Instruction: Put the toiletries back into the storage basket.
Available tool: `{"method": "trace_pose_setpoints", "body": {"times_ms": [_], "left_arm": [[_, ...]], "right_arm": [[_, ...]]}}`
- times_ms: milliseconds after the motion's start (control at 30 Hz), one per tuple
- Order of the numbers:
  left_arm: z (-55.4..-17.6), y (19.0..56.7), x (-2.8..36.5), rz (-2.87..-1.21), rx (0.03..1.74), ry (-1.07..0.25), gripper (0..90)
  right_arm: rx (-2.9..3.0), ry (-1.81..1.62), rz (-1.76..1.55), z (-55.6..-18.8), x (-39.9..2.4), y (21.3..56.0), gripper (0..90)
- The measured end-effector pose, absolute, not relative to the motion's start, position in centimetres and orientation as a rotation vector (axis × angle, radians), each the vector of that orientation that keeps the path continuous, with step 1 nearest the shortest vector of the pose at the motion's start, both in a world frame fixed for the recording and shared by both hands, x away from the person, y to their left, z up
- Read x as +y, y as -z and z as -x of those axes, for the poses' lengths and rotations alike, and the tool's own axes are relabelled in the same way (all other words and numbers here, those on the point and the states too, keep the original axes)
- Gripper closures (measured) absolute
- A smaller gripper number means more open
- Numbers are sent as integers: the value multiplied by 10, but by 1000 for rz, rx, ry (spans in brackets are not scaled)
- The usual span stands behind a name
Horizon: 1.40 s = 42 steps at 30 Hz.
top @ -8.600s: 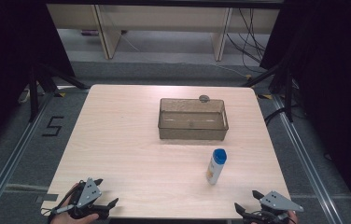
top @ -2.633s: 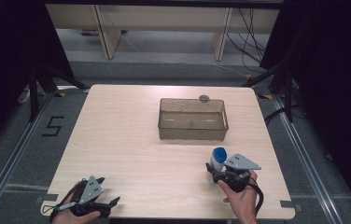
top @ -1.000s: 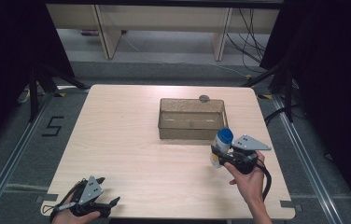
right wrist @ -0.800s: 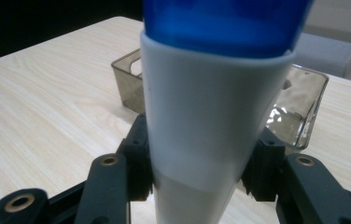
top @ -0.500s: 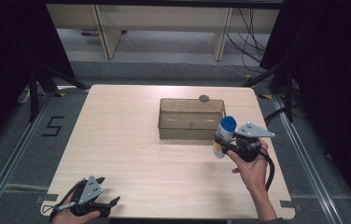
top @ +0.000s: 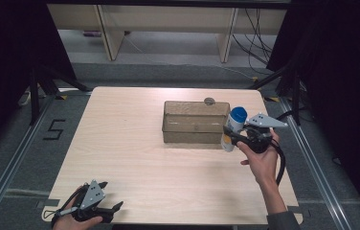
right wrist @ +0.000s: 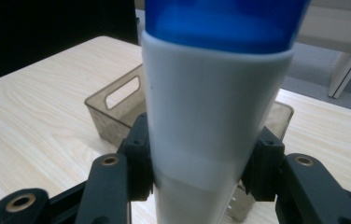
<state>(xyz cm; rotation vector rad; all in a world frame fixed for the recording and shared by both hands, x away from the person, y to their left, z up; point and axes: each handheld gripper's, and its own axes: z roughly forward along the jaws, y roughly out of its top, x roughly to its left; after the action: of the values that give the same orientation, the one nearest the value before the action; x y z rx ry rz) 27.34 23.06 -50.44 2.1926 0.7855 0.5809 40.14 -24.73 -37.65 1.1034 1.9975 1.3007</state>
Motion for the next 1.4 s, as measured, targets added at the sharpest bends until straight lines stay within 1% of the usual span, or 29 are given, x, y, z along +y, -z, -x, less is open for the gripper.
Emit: {"method": "trace_pose_setpoints", "body": {"times_ms": [100,133,167,200,333,400,600,667,1100,1133,1367,1400], "left_arm": [[-273,505,229,-2173,793,-565,149],[-273,505,230,-2180,792,-598,149],[-273,505,230,-2180,792,-598,149],[-273,505,230,-2185,793,-579,149],[-273,505,230,-2175,789,-569,149],[-273,505,230,-2174,791,-567,149],[-273,505,230,-2184,791,-589,149],[-273,505,230,-2184,784,-577,149],[-272,506,229,-2175,806,-580,149],[-273,505,230,-2197,782,-587,149],[-274,505,231,-2193,778,-587,149],[-273,505,230,-2182,785,-577,149]], "right_arm": [[2007,-1304,-1111,-403,-249,373,540],[2003,-1290,-1090,-406,-251,371,540],[2003,-1290,-1090,-406,-251,371,540],[1995,-1304,-1102,-408,-252,369,540],[1983,-1300,-1109,-411,-255,364,541],[1987,-1316,-1147,-411,-253,362,541],[1982,-1315,-1118,-420,-254,356,542],[1975,-1322,-1147,-422,-252,355,542],[1949,-1285,-1148,-444,-251,361,543],[1937,-1278,-1166,-447,-252,361,543],[1920,-1286,-1218,-462,-251,369,544],[1913,-1275,-1173,-466,-253,370,543]]}}
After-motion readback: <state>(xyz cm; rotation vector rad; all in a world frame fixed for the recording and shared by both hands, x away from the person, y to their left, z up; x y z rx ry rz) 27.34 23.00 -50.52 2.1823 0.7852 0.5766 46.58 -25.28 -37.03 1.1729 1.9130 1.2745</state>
